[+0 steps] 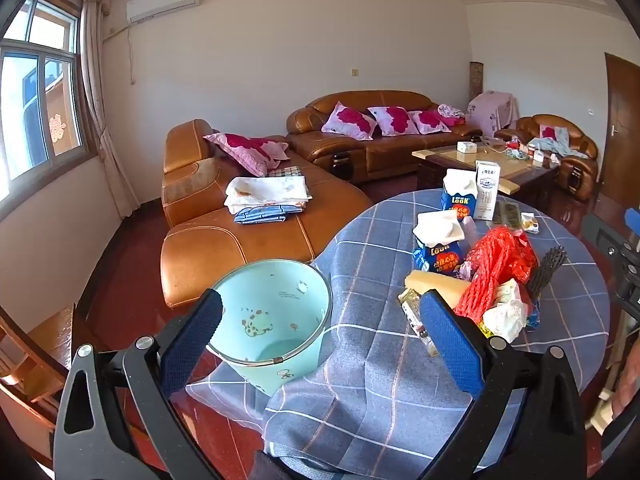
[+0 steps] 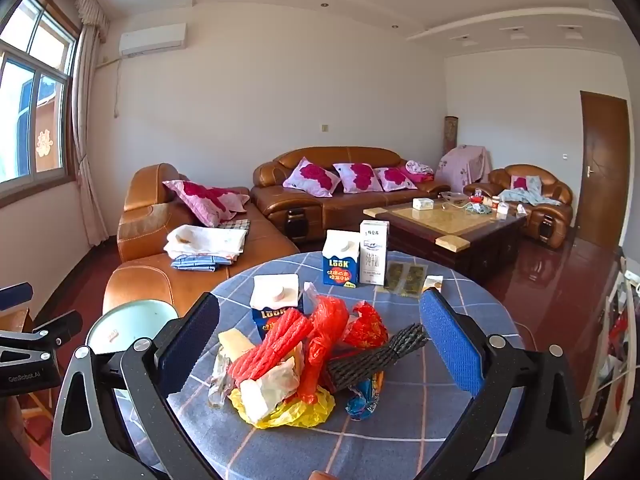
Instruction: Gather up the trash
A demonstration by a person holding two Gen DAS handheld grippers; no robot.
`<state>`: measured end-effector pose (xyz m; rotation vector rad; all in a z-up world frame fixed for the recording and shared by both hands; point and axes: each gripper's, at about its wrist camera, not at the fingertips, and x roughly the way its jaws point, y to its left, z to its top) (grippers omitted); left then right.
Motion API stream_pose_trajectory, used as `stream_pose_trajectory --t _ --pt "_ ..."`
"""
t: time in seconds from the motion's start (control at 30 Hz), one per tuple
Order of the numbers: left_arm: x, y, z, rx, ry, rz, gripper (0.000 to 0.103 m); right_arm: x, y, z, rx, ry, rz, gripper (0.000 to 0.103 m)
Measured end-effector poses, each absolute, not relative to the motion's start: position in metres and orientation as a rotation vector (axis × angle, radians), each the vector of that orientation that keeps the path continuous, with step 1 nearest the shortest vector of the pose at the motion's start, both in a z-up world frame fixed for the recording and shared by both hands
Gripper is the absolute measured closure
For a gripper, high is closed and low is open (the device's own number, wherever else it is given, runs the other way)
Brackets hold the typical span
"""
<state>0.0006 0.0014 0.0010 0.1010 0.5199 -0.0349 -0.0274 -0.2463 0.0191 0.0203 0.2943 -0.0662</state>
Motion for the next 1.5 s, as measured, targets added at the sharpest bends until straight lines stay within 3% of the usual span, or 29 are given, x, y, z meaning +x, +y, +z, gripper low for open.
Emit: stream_pose_trajectory --t 1.5 --pt "-0.002 0.013 0.003 0.097 0.493 0.024 0.006 -0.034 -0.239 0.018 0.046 0.313 -0.048 0.005"
